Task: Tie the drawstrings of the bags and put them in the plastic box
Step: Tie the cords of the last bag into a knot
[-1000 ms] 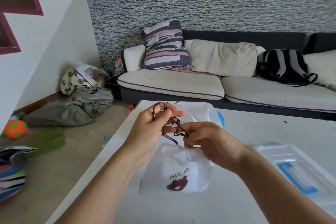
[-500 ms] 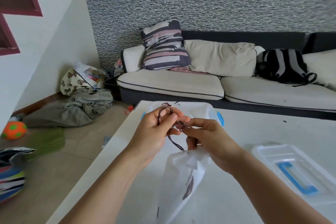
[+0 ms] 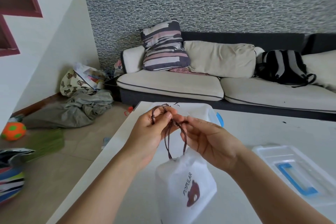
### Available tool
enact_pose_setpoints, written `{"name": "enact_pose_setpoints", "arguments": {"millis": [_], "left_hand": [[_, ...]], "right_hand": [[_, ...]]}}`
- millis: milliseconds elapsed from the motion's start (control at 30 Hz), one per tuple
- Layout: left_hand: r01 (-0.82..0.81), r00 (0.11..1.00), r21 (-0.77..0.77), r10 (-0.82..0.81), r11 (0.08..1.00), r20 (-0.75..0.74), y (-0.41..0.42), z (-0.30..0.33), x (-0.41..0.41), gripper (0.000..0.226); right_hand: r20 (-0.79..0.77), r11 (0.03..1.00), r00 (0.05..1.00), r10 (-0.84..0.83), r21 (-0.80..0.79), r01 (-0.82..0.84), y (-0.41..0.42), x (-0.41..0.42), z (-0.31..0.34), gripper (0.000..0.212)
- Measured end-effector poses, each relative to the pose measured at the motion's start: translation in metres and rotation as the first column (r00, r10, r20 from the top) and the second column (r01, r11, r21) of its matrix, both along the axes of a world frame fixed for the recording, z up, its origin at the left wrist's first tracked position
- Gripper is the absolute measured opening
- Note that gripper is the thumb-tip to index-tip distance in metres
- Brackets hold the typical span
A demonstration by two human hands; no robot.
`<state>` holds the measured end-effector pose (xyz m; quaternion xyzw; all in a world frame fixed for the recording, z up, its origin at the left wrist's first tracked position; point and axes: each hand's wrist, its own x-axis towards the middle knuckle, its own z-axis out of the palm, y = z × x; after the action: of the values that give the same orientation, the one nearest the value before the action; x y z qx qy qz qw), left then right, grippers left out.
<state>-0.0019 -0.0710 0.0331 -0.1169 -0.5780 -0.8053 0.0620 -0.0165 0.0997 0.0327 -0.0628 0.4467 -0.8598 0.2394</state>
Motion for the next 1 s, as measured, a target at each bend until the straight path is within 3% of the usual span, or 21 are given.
{"name": "enact_pose_setpoints", "arguments": {"millis": [100, 200, 267, 367, 400, 467, 533, 600, 700, 767, 800, 900, 1000], "left_hand": [[-0.001, 1.000, -0.018, 0.001, 1.000, 0.007, 0.001, 0.000, 0.001, 0.026], [-0.074, 0.996, -0.005, 0.075, 0.997, 0.045, 0.000, -0.001, -0.001, 0.024], [-0.146, 0.980, 0.128, 0.125, 0.981, 0.157, -0.004, -0.002, -0.006, 0.023], [-0.273, 0.925, 0.442, 0.108, 0.854, 0.364, -0.020, 0.001, -0.016, 0.025], [-0.323, 0.911, 0.485, 0.128, 0.813, 0.391, -0.028, 0.001, -0.020, 0.027], [-0.377, 0.898, 0.491, 0.180, 0.786, 0.401, -0.040, 0.000, -0.025, 0.029], [-0.373, 0.903, 0.404, 0.228, 0.835, 0.364, -0.039, -0.001, -0.024, 0.024], [-0.341, 0.920, 0.244, 0.269, 0.908, 0.286, -0.031, -0.005, -0.022, 0.021], [-0.273, 0.948, 0.179, 0.234, 0.945, 0.215, -0.023, -0.005, -0.018, 0.023], [-0.255, 0.953, 0.175, 0.217, 0.951, 0.210, -0.022, -0.005, -0.017, 0.022], [-0.246, 0.955, 0.162, 0.210, 0.956, 0.210, -0.022, -0.006, -0.016, 0.020], [-0.238, 0.948, -0.040, 0.241, 0.970, 0.206, -0.025, -0.010, -0.013, 0.015], [-0.258, 0.927, -0.441, 0.349, 0.860, 0.139, -0.042, -0.013, -0.015, 0.040]], "right_hand": [[-0.055, 0.992, 0.993, -0.108, 0.064, 0.112, -0.006, 0.001, -0.003, 0.030], [-0.042, 0.958, 0.957, -0.288, -0.019, 0.287, -0.008, -0.004, -0.004, 0.016], [0.009, 0.925, 0.933, -0.360, -0.125, 0.358, -0.004, -0.010, -0.001, 0.011], [0.123, 0.850, 0.920, -0.373, -0.351, 0.392, 0.017, -0.021, 0.006, 0.027], [0.152, 0.827, 0.910, -0.385, -0.382, 0.414, 0.026, -0.025, 0.008, 0.029], [0.124, 0.839, 0.881, -0.457, -0.270, 0.473, 0.043, -0.030, 0.010, 0.030], [-0.053, 0.857, 0.855, -0.516, -0.022, 0.515, 0.051, -0.033, 0.007, 0.033], [-0.334, 0.807, 0.846, -0.415, 0.294, 0.512, 0.048, -0.030, 0.003, 0.032], [-0.624, 0.506, 0.778, 0.075, 0.696, 0.510, 0.036, -0.018, 0.001, 0.013], [-0.610, 0.314, 0.705, 0.361, 0.792, 0.524, 0.030, -0.011, -0.001, 0.019], [-0.574, 0.265, 0.691, 0.439, 0.818, 0.511, 0.026, -0.009, -0.002, 0.026], [-0.518, 0.276, 0.714, 0.471, 0.856, 0.438, 0.022, -0.005, -0.003, 0.041], [-0.530, 0.324, 0.732, 0.429, 0.846, 0.423, 0.024, -0.007, -0.001, 0.043]]}}
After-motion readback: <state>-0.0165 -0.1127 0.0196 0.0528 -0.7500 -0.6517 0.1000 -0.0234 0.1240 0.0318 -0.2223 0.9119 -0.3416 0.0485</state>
